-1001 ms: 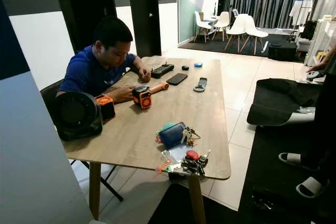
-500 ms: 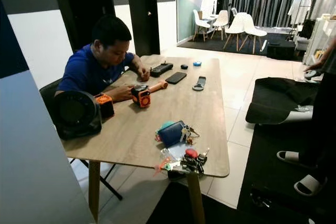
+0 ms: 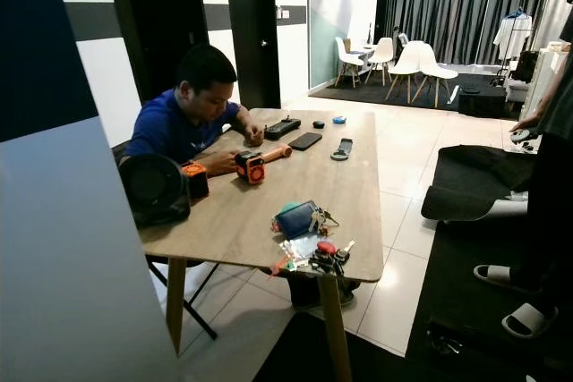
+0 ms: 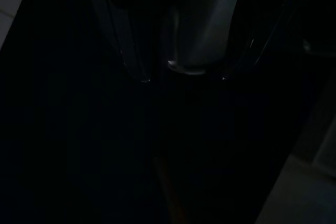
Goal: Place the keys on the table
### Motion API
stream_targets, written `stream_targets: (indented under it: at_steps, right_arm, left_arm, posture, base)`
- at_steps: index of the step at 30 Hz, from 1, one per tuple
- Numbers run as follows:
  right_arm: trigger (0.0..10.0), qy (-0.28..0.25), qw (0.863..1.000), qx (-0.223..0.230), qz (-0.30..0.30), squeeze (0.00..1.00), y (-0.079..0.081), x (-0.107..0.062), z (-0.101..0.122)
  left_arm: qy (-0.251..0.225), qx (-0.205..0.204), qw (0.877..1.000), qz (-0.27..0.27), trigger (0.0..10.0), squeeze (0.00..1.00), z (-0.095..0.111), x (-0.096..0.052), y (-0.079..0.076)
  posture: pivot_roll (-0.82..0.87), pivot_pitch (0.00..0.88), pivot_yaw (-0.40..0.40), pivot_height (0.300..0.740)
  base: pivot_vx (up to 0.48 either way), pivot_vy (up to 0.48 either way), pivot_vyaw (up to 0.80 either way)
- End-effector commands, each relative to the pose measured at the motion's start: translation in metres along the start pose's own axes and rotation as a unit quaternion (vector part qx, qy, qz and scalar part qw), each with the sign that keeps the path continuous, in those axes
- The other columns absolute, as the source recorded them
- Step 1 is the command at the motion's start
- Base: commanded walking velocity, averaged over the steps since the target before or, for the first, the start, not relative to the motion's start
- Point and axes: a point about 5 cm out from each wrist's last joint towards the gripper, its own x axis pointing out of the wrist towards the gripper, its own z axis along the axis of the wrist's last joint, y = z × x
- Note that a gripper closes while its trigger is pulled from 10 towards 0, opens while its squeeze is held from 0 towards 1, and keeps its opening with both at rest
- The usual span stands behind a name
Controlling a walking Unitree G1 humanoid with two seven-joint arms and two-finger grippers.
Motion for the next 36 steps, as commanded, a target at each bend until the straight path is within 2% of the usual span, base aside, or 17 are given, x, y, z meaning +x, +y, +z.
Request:
stream_targets:
  at_steps: [1, 7, 27, 34, 36]
  right_arm:
    - [10.0, -0.010, 1.000, -0.002, 0.001, 0.00, 0.001, 0.002, 0.006]
    - [10.0, -0.010, 1.000, -0.001, 0.001, 0.00, 0.001, 0.001, 0.005]
    - [10.0, -0.011, 1.000, 0.007, -0.001, 0.00, 0.003, 0.001, 0.004]
    - [10.0, -0.020, 1.000, -0.014, 0.014, 0.00, 0.005, 0.002, 0.007]
    - [10.0, -0.024, 0.999, -0.020, 0.017, 0.00, 0.006, 0.002, 0.009]
  left_arm:
    - [0.006, -0.003, 1.000, 0.007, 10.0, 0.00, -0.005, -0.004, 0.006]
    - [-0.009, 0.005, 1.000, 0.001, 10.0, 0.00, 0.001, -0.002, 0.004]
    - [-0.038, 0.018, 0.999, -0.003, 10.0, 0.00, 0.013, -0.001, 0.002]
    - [-0.043, 0.020, 0.999, -0.001, 10.0, 0.00, 0.014, -0.001, 0.001]
    - [-0.044, 0.021, 0.999, -0.001, 10.0, 0.00, 0.015, -0.001, 0.000]
  posture:
    - [0.07, 0.014, 0.014, 0.740]
    - [0.07, 0.014, 0.016, 0.740]
    - [0.08, 0.019, 0.023, 0.740]
    - [0.08, 0.018, 0.021, 0.740]
    - [0.08, 0.018, 0.020, 0.740]
  base:
    - [-0.375, 0.000, 0.00]
    - [-0.349, 0.000, 0.00]
    - [0.000, 0.000, 0.00]
    - [0.000, 0.000, 0.00]
    - [0.000, 0.000, 0.80]
